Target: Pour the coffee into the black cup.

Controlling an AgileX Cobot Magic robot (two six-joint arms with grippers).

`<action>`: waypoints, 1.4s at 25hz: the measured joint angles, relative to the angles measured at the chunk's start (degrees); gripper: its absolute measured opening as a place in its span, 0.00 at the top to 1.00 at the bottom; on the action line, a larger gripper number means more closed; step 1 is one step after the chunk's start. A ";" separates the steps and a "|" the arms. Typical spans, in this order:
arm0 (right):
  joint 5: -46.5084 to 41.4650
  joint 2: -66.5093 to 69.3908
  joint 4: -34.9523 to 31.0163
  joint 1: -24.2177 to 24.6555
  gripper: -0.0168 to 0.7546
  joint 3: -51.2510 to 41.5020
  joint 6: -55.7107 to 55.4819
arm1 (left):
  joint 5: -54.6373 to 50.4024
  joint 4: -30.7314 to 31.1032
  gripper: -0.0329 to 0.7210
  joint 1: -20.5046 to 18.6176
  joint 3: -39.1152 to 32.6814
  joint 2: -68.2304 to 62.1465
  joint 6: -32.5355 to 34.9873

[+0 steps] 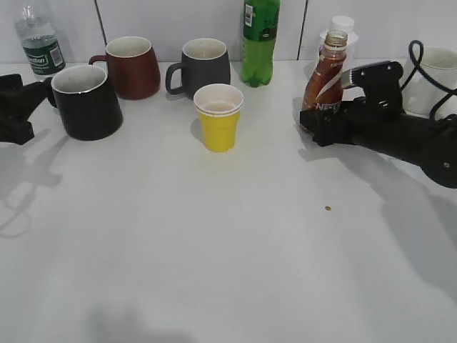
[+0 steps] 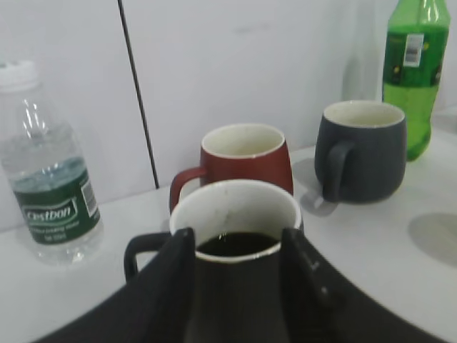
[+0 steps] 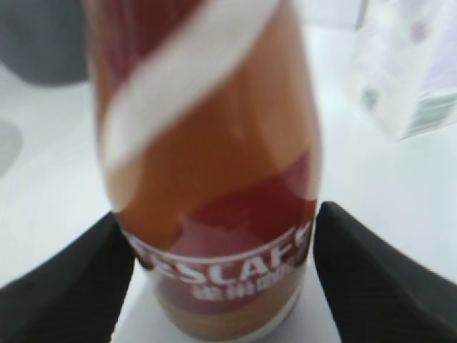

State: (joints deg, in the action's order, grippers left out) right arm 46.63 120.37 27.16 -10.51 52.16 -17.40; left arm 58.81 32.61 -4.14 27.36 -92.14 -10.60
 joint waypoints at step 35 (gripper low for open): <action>-48.54 -29.66 -3.50 -4.85 0.21 -6.30 -11.32 | -31.68 34.50 0.31 1.13 -0.02 18.99 -67.90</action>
State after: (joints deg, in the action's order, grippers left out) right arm -1.91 90.71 23.66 -15.36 45.86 -28.72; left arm 27.13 67.11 -3.01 27.35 -73.15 -78.50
